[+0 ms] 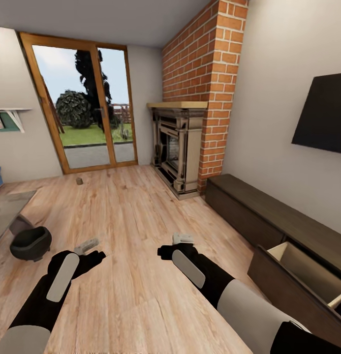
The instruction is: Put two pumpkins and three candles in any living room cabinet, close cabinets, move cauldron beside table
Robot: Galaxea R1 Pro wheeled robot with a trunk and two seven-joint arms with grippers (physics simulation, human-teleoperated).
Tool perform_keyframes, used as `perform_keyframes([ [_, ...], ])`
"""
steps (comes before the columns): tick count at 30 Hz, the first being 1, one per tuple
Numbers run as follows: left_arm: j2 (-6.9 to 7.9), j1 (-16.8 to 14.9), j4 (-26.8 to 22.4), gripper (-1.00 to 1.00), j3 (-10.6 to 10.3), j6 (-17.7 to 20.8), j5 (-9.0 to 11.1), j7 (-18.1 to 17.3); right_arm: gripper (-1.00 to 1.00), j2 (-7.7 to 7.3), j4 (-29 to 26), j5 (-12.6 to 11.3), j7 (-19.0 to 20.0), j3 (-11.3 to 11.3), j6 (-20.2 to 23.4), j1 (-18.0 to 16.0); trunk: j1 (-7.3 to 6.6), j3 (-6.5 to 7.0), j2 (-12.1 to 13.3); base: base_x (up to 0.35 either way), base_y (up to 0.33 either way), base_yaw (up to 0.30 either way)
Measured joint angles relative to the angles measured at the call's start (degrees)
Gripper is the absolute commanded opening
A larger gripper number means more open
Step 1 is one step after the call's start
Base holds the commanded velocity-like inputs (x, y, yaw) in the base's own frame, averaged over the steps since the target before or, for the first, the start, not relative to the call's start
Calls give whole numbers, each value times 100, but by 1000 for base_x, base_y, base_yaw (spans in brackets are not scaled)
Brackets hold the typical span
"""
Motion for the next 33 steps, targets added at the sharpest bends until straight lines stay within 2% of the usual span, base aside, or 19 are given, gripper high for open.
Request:
perform_keyframes([
  [9, 0, 0, -2, 100, 9, 5, -15, 5, 100, -1, -15, 3, 22, 16, -17, 0, -2, -61, 0, 103, 58, 179],
  [12, 0, 2, -2, 100, 9, 3, -18, 6, 100, -1, -16, 6, 22, 142, -43, 1, -3, -74, 0, 253, 157, 41],
  [13, -1, 2, -2, 100, 9, 5, -19, 6, 100, 0, -8, 0, 22, 271, -52, 1, -3, -75, 0, 266, 164, 6],
  [15, -1, 0, -2, 100, 9, 5, -19, 6, 100, -1, -9, 3, 26, 301, -58, 1, -3, -75, 0, 272, 165, 3],
  [29, 0, 1, -2, 100, 9, 8, -17, 5, 100, 0, -37, 9, 23, 320, -71, 0, -4, -75, -1, 315, 70, 1],
  [33, 0, -1, 0, 100, 9, 6, -18, 5, 100, 3, -52, 6, 22, 320, -71, 0, -4, -75, -1, 330, 1, 178],
])
